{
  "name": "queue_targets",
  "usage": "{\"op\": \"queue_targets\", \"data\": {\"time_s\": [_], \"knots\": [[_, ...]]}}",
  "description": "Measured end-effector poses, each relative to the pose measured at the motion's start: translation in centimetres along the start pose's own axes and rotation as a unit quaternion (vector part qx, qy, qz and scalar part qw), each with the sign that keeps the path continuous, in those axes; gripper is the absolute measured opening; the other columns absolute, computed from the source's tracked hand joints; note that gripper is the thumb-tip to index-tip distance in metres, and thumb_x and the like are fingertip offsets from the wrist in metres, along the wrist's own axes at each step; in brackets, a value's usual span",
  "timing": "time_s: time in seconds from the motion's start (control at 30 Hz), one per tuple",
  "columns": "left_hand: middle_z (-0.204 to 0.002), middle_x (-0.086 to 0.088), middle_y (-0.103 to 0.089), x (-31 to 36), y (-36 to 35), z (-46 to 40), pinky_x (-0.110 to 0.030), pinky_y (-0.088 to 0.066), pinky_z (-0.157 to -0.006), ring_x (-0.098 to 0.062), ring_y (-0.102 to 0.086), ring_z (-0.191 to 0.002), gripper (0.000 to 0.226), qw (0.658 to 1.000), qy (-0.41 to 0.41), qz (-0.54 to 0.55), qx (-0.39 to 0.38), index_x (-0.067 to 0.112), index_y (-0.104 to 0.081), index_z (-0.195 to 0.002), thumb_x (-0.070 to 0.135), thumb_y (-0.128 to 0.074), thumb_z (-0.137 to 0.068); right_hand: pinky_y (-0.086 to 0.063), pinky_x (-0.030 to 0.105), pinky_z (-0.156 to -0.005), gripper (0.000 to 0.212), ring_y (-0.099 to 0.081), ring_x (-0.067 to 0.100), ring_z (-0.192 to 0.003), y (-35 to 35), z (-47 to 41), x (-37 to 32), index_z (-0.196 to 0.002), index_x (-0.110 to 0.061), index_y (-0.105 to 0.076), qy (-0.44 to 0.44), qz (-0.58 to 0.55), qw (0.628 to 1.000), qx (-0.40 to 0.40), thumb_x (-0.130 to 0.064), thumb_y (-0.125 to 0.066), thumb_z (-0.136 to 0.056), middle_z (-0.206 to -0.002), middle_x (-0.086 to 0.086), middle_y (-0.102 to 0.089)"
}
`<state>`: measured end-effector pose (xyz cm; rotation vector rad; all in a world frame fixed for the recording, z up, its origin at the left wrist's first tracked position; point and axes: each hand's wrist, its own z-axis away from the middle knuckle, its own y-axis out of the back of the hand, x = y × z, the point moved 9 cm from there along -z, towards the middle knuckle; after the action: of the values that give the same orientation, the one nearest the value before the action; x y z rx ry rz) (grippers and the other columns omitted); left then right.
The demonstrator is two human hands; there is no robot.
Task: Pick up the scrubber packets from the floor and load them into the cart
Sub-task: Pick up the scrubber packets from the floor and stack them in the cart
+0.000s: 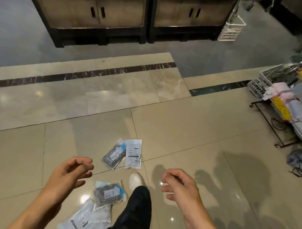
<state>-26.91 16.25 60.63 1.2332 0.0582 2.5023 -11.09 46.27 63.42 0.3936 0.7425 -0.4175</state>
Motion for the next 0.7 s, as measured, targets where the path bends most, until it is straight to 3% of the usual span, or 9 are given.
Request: {"op": "queue_targets", "data": {"time_s": [0.27,0.37,0.43,0.53,0.63,0.7], "knots": [[-0.1,-0.006,-0.078,2.0,-5.4,-16.5,-0.039,-0.051,-0.081,-0.028,-0.072,-0.099,0.01,0.998,0.043,-0.041,0.011,0.018,-0.073,-0.102,0.012,-0.066,-0.098,-0.052,0.021,-0.065,0.006,-0.072,0.015,-0.078,-4.2,-18.5,-2.8,-0.095,-0.025,-0.076,-0.058,0.051,0.996,-0.049,-0.021,-0.073,-0.092,-0.094,-0.001,-0.077],[-0.095,-0.011,-0.076,-0.1,-8.9,-24.5,-0.036,-0.049,-0.078,-0.026,-0.071,-0.091,0.01,0.996,0.039,-0.076,0.0,0.015,-0.073,-0.099,0.009,-0.065,-0.098,-0.051,0.027,-0.064,0.018,-0.075,0.019,-0.076,-6.2,-26.7,-0.8,-0.088,-0.027,-0.077,-0.09,0.07,0.991,-0.064,-0.038,-0.079,-0.073,-0.085,-0.004,-0.077],[-0.094,-0.015,-0.075,-3.6,-11.9,-30.5,-0.034,-0.049,-0.075,-0.026,-0.071,-0.088,0.011,0.992,0.049,-0.112,-0.035,0.016,-0.073,-0.098,0.008,-0.065,-0.097,-0.051,0.03,-0.064,0.029,-0.074,0.018,-0.07,-7.9,-33.2,2.5,-0.089,-0.023,-0.076,-0.122,0.088,0.985,-0.084,-0.04,-0.075,-0.066,-0.08,-0.004,-0.077],[-0.096,-0.017,-0.074,-10.6,-14.9,-40.0,-0.035,-0.048,-0.075,-0.028,-0.07,-0.087,0.013,0.983,0.073,-0.16,-0.047,0.018,-0.071,-0.102,0.008,-0.064,-0.095,-0.051,0.033,-0.065,0.016,-0.073,0.019,-0.076,-10.7,-43.5,9.0,-0.095,-0.018,-0.073,-0.164,0.104,0.976,-0.094,-0.031,-0.073,-0.085,-0.086,0.0,-0.077],[-0.091,-0.003,-0.073,-18.3,-16.7,-49.3,-0.037,-0.051,-0.082,-0.03,-0.069,-0.092,0.013,0.972,0.077,-0.219,-0.027,0.025,-0.07,-0.101,0.015,-0.069,-0.092,-0.053,0.032,-0.07,0.014,-0.074,0.022,-0.088,-14.2,-53.4,15.6,-0.101,-0.019,-0.068,-0.188,0.146,0.965,-0.109,-0.032,-0.07,-0.095,-0.098,0.008,-0.077],[-0.097,0.004,-0.073,-23.7,-17.6,-54.9,-0.035,-0.05,-0.084,-0.023,-0.069,-0.096,0.017,0.96,0.08,-0.268,-0.019,0.025,-0.068,-0.107,0.019,-0.069,-0.091,-0.053,0.029,-0.07,0.021,-0.07,0.018,-0.087,-17.0,-59.6,20.1,-0.108,-0.018,-0.064,-0.204,0.171,0.955,-0.128,-0.034,-0.071,-0.096,-0.099,0.002,-0.073]]}}
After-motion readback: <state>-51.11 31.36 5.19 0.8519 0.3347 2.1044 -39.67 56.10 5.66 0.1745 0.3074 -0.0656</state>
